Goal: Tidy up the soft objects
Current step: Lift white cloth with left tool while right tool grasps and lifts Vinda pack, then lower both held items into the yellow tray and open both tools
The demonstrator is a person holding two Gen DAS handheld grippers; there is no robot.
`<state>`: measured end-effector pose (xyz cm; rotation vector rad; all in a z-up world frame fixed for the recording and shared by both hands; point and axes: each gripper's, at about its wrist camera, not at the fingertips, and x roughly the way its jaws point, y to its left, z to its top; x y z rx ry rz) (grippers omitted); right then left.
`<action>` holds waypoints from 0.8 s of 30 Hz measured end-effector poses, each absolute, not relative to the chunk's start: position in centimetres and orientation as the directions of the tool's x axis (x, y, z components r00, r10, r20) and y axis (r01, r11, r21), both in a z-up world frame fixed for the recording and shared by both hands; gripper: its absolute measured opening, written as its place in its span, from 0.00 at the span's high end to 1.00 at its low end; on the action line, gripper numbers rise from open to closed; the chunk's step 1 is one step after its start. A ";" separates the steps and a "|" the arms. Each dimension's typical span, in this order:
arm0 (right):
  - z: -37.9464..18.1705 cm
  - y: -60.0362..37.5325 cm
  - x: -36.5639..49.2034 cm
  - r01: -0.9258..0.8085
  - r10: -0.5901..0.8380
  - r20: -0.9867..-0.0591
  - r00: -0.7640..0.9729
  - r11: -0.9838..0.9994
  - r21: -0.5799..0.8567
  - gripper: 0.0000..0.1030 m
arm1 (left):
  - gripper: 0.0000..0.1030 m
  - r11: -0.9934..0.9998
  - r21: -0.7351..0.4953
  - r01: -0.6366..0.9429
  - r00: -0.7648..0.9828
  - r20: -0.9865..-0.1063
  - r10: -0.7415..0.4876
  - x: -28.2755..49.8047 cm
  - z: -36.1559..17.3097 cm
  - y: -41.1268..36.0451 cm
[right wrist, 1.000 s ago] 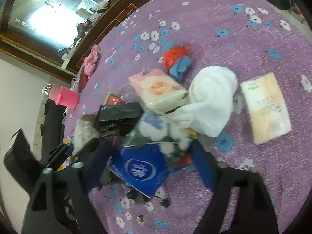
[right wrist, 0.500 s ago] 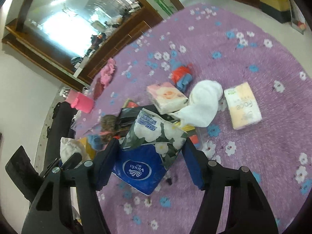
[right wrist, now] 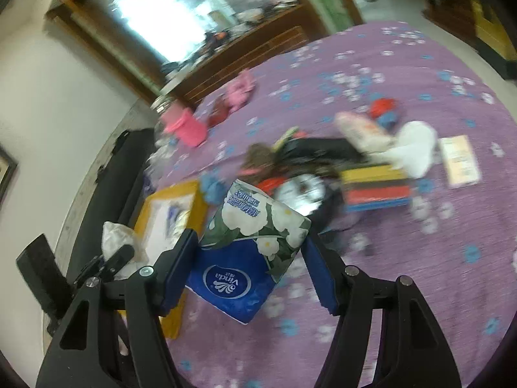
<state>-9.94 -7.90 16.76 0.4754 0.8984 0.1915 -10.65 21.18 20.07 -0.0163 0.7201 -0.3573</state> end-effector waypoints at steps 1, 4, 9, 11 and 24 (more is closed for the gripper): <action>16.6 -6.4 -10.0 0.006 0.374 -0.695 0.615 0.879 0.478 0.37 | 0.78 0.946 -0.172 0.273 0.704 -0.634 -0.318 -11.5 19.7 22.5; 15.4 -2.9 -10.1 -0.063 0.427 -0.673 0.604 0.867 0.494 0.36 | 0.78 0.937 -0.295 0.186 0.717 -0.611 -0.334 -13.4 17.9 25.5; 12.7 3.8 -8.5 -0.164 0.498 -0.711 0.497 0.858 0.487 0.36 | 0.78 0.958 -0.265 0.110 0.699 -0.665 -0.264 -14.1 16.3 28.4; 12.0 6.1 -7.6 -0.195 0.500 -0.733 0.461 0.863 0.466 0.36 | 0.78 0.957 -0.277 0.091 0.701 -0.664 -0.259 -13.4 17.0 29.6; 8.2 17.3 2.5 -0.273 0.507 -0.799 0.324 0.859 0.434 0.36 | 0.78 0.972 -0.235 0.005 0.572 -0.797 -0.196 0.6 15.8 35.4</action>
